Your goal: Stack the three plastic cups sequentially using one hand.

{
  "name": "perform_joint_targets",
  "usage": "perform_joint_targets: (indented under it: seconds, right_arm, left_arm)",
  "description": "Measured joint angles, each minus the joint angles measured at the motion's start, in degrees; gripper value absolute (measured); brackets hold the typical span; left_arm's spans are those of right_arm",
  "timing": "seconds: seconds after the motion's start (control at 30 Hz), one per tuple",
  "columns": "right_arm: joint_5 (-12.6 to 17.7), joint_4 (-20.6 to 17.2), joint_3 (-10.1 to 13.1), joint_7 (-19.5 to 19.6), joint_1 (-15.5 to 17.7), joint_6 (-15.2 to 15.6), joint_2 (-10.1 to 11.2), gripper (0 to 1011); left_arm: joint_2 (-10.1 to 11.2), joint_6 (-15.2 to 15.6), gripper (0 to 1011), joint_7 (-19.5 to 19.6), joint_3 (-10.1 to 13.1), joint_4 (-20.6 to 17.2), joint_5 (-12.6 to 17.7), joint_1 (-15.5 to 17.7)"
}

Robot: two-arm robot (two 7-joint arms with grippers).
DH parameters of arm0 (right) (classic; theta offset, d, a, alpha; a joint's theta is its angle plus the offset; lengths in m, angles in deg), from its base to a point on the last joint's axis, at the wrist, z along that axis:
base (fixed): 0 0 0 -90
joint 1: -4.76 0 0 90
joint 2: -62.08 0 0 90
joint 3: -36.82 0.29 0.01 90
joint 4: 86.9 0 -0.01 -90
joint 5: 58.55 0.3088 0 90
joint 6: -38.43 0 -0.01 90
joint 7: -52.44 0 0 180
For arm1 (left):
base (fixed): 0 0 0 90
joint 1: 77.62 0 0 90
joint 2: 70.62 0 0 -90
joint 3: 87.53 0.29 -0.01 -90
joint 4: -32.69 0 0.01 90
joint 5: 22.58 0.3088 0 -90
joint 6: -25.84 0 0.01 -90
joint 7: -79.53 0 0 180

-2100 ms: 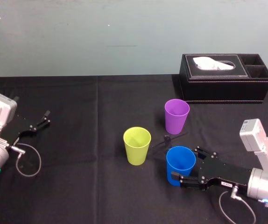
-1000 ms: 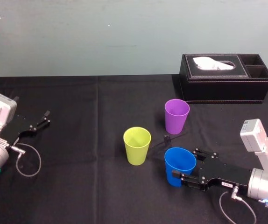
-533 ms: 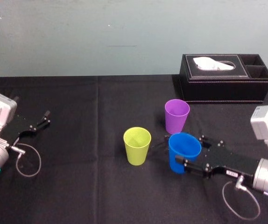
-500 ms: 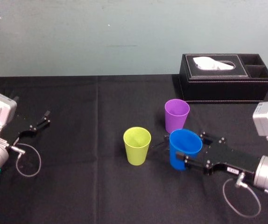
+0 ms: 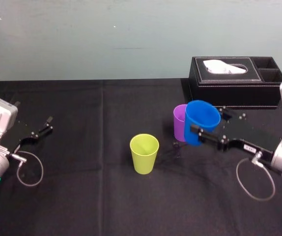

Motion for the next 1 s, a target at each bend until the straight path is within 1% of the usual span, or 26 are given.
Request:
perform_joint_targets:
  seconds: [0.17,0.3,0.33,0.37,0.4,0.47,0.5,0.67,0.83,1.0]
  right_arm:
    - [-0.7,0.1,0.1,1.0,-1.4,0.5,-0.8,729]
    - [-1.8,1.2,-0.2,2.0,-3.1,1.2,-2.0,729]
    - [-1.8,1.2,-0.2,2.0,-3.1,1.2,-2.0,729]
    - [-2.5,2.0,-0.5,2.4,-4.0,1.5,-2.6,730]
    - [-2.5,2.0,-0.5,2.4,-4.0,1.5,-2.6,730]
    - [-3.7,3.0,-0.9,3.2,-5.0,1.7,-3.4,730]
    - [-3.7,3.0,-0.9,3.2,-5.0,1.7,-3.4,729]
    - [-5.9,5.1,-1.4,4.1,-6.4,1.8,-5.0,729]
    - [-6.8,6.0,-1.5,4.2,-7.0,1.9,-5.8,729]
    - [-8.1,7.7,-1.9,4.2,-8.3,2.2,-7.2,729]
  left_arm:
    - [0.0,0.0,1010,0.0,0.0,0.0,0.0,0.0]
    - [0.0,0.0,1010,0.0,0.0,0.0,0.0,0.0]
    - [0.0,0.0,1010,0.0,0.0,0.0,0.0,0.0]
    - [0.0,0.0,1010,0.0,0.0,0.0,0.0,0.0]
    - [0.0,0.0,1010,0.0,0.0,0.0,0.0,0.0]
    - [0.0,0.0,1010,0.0,0.0,0.0,0.0,0.0]
    - [0.0,0.0,1010,0.0,0.0,0.0,0.0,0.0]
    - [0.0,0.0,1010,0.0,0.0,0.0,0.0,0.0]
    - [0.0,0.0,1010,0.0,0.0,0.0,0.0,0.0]
    - [0.0,0.0,1010,0.0,0.0,0.0,0.0,0.0]
